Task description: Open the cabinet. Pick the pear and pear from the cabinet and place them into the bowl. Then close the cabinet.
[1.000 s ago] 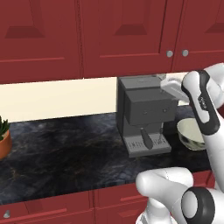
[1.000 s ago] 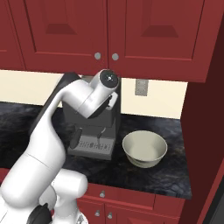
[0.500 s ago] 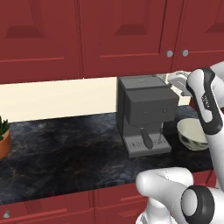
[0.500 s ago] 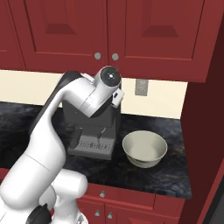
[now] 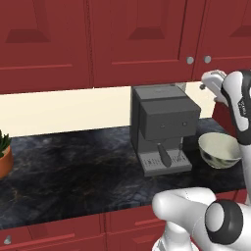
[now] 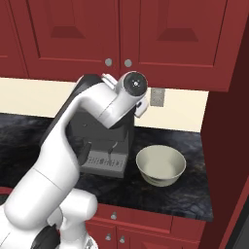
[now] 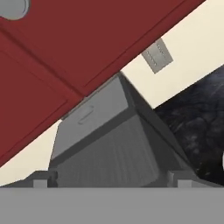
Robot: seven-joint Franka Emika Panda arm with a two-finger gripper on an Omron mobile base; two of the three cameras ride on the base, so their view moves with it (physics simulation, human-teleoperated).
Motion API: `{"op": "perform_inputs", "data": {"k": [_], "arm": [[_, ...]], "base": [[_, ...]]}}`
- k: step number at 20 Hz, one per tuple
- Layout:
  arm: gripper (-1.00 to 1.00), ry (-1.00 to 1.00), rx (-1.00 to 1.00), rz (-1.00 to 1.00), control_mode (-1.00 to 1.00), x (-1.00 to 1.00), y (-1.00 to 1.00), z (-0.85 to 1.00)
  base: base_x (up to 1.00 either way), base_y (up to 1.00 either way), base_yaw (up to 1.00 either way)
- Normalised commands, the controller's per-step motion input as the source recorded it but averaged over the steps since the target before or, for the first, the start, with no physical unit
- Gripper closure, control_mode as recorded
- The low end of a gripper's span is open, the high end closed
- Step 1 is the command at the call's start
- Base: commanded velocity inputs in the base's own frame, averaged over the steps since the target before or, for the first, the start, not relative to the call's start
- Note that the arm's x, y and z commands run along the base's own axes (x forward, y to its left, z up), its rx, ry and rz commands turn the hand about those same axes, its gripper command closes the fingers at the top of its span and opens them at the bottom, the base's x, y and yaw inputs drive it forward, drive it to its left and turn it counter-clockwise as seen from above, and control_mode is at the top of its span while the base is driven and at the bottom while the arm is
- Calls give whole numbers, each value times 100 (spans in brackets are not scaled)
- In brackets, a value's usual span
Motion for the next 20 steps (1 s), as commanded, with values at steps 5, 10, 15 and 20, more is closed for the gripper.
{"op": "perform_inputs", "data": {"k": [5, 10, 15, 20], "arm": [[-100, -3, 10, -9, -100, 0, -26, 17], [-100, -6, 6, -8, -100, 3, -11, 14], [-100, -11, 0, -6, -100, 0, 0, 12], [-100, -7, 0, -5, -100, 0, -4, 15]], "base": [[0, 0, 0], [0, 0, 0], [0, 0, 0], [0, 0, 0]]}}
